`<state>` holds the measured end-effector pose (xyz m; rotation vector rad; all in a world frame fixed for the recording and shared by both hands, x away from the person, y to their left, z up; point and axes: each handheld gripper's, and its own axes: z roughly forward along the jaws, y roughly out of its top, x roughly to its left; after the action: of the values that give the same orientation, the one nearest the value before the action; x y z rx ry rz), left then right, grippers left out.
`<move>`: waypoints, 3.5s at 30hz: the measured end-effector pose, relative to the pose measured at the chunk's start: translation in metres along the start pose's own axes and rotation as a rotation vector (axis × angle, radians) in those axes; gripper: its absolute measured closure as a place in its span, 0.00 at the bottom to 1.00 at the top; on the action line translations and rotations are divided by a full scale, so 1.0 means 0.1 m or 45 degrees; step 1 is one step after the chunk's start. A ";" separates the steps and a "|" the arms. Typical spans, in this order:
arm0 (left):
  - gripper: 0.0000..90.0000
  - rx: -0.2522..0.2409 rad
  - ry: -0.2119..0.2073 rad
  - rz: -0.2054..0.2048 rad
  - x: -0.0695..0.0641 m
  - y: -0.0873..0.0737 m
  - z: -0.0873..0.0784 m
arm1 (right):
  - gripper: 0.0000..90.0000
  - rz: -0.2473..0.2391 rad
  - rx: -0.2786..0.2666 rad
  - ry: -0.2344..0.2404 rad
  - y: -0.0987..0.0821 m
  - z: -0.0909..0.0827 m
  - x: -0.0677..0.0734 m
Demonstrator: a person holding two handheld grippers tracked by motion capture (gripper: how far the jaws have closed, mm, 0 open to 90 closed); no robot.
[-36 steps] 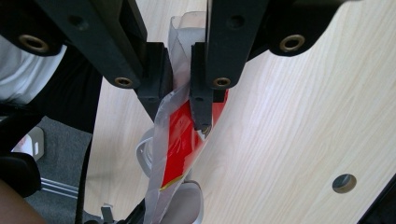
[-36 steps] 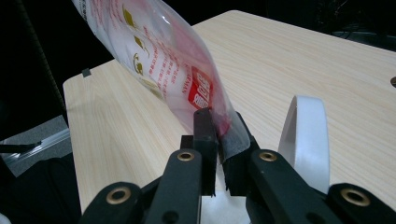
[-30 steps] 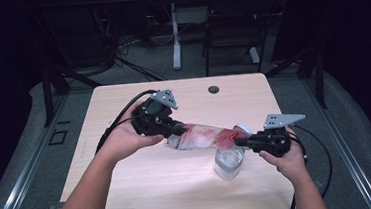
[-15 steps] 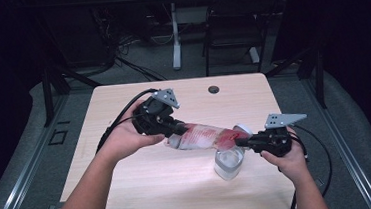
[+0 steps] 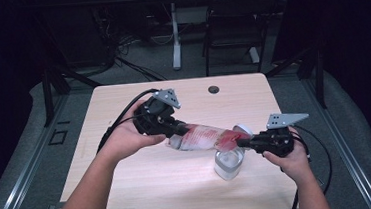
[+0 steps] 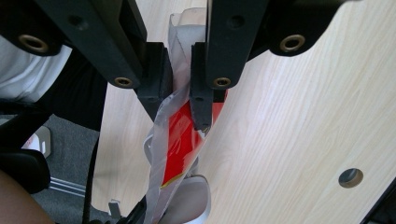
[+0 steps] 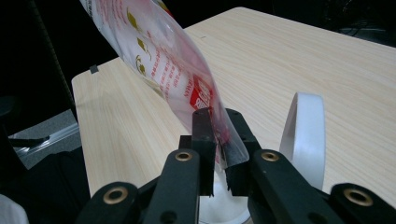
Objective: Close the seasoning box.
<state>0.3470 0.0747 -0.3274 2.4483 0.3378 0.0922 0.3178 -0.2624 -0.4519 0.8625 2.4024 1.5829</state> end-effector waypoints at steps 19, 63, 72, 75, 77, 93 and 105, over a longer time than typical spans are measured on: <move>0.89 -0.010 -0.022 -0.004 -0.01 0.01 0.00 | 0.95 0.005 0.006 0.053 0.03 -0.06 0.02; 0.89 0.005 -0.024 -0.012 -0.02 0.01 -0.04 | 0.98 0.028 0.009 0.107 0.02 -0.03 0.03; 0.89 -0.009 -0.027 -0.013 -0.01 0.02 -0.02 | 0.98 0.026 0.012 0.104 0.03 -0.06 0.03; 0.89 -0.008 -0.028 -0.011 -0.01 0.03 -0.01 | 0.98 0.029 0.014 0.106 0.03 -0.07 0.02; 0.89 -0.009 -0.028 -0.013 -0.01 0.04 -0.01 | 0.98 0.028 0.018 0.103 0.03 -0.08 0.02; 0.89 -0.007 -0.019 -0.008 -0.02 0.03 -0.03 | 0.98 0.030 0.007 0.099 0.03 -0.06 0.03; 0.89 -0.011 -0.022 -0.008 -0.01 0.03 -0.05 | 0.98 0.021 0.021 0.120 0.03 -0.05 0.04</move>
<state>0.3457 0.0750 -0.3219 2.4382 0.3369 0.0695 0.3137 -0.2635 -0.4458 0.8305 2.4818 1.6475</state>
